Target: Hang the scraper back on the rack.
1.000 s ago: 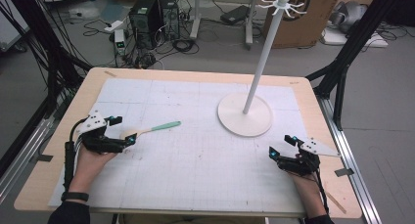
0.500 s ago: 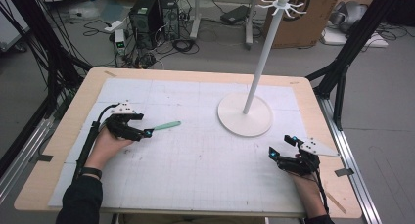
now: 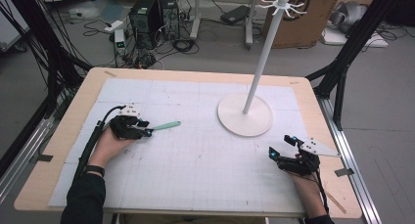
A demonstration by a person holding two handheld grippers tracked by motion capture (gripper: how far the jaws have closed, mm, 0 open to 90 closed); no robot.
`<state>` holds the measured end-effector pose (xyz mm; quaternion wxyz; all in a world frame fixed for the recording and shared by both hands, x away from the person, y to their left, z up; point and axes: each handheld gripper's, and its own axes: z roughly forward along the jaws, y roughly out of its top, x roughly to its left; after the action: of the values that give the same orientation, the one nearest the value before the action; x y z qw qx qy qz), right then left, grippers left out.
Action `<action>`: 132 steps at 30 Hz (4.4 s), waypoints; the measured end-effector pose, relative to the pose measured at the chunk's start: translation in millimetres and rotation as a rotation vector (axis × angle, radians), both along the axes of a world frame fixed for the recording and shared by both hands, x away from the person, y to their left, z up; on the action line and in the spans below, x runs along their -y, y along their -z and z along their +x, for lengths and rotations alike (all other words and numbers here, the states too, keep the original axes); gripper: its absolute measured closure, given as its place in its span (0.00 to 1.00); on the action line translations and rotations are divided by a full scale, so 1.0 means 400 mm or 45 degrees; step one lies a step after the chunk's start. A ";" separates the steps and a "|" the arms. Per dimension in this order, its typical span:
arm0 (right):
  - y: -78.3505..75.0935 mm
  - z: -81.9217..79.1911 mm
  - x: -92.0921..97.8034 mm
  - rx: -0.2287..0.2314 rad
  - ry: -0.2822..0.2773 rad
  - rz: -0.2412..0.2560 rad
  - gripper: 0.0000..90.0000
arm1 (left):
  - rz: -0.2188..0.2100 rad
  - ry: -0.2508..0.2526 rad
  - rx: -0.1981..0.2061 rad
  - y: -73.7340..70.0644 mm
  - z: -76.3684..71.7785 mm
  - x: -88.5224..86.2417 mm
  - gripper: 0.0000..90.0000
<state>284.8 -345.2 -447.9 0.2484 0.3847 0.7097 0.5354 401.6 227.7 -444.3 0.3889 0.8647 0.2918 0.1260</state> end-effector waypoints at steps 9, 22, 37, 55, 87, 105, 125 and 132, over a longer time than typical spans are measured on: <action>0.000 0.000 -0.001 0.005 -0.005 -0.002 0.20 | -0.062 0.009 0.027 0.013 -0.011 -0.012 0.86; 0.000 0.000 0.000 0.001 -0.001 -0.003 0.20 | -0.179 0.053 0.062 -0.007 -0.016 0.001 0.90; 0.000 0.000 -0.001 0.000 0.002 0.000 0.20 | -0.490 0.027 0.162 -0.223 -0.060 0.043 0.90; 0.000 0.000 0.000 -0.004 0.001 0.000 0.20 | -0.525 0.187 0.293 -0.545 -0.044 0.247 0.90; 0.000 0.000 0.000 0.000 -0.003 0.004 0.21 | -0.570 0.263 0.401 -0.783 -0.012 0.452 0.90; 0.000 0.000 -0.001 -0.002 -0.005 0.005 0.21 | -0.550 0.291 0.453 -0.788 -0.021 0.479 0.90; 0.000 0.000 0.000 0.003 -0.008 0.000 0.21 | -0.460 0.226 0.478 -0.783 -0.014 0.471 0.90; 0.000 0.000 0.000 0.002 -0.007 0.000 0.21 | -0.451 0.213 0.481 -0.780 -0.015 0.458 0.90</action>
<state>284.8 -345.0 -448.0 0.2475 0.3822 0.7106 0.5364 395.6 44.5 -132.3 0.5906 0.7655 0.1591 0.1995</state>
